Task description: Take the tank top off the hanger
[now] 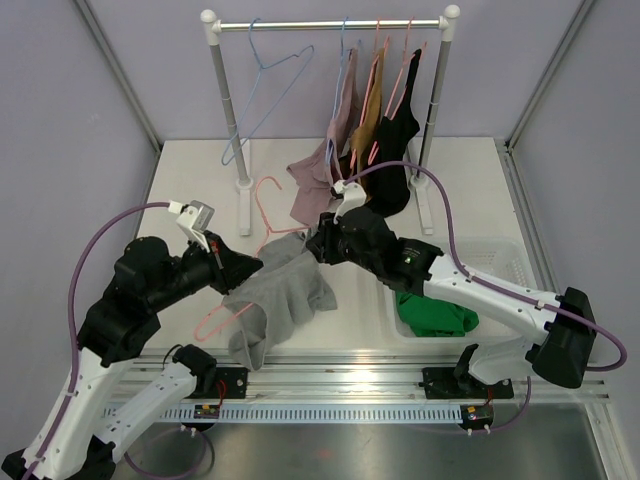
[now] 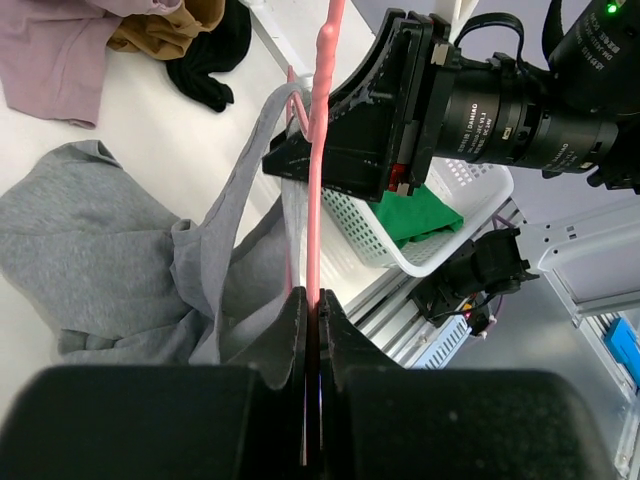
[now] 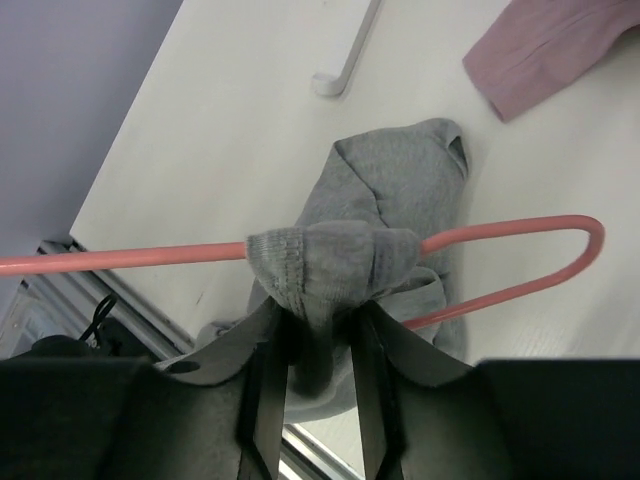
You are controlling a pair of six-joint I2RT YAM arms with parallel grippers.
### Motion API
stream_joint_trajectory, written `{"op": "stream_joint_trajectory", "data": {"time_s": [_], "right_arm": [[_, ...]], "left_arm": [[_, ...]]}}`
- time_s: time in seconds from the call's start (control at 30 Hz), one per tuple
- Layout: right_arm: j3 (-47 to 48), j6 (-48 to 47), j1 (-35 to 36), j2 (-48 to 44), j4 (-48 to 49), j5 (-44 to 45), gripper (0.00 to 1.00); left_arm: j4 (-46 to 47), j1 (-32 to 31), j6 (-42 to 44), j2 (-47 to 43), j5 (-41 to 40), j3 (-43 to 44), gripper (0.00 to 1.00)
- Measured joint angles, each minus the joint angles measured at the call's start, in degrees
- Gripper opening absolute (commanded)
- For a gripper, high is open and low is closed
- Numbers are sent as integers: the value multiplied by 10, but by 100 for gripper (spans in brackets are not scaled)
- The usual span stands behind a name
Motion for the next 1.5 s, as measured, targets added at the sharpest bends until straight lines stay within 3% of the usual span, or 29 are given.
{"op": "stream_joint_trajectory", "data": {"time_s": [0.07,0.13,0.2,0.3,0.4,0.43,0.47,0.73,0.97,1.23,1.5], "right_arm": [[0,1,0,0,0,17,43],[0,2,0,0,0,28,56],[0,-1,0,-2,0,38,58],[-1,-4,0,-7,0,48,43],[-1,-10,0,-10,0,59,19],[-1,-14,0,-11,0,62,6],[-1,-17,1,-11,-1,68,0],[0,-50,-15,-7,-37,124,0],[1,-63,-129,-4,-66,124,0],[-26,-69,-135,-48,-64,4,0],[-34,-63,-137,-206,-31,-205,0]], "left_arm": [[-1,0,1,0,-5,0,0],[-3,0,1,0,-14,0,0],[-3,0,2,0,-19,-1,0],[-2,0,2,-1,-19,-9,0],[-2,0,2,-1,-19,-16,0],[-2,0,1,-1,-19,-16,0],[-2,0,1,-1,-19,-16,0],[-20,0,21,-2,-21,-16,0],[-39,0,43,-34,-9,-16,0],[42,0,31,-86,26,-23,0],[309,0,-1,-120,10,-99,0]]}}
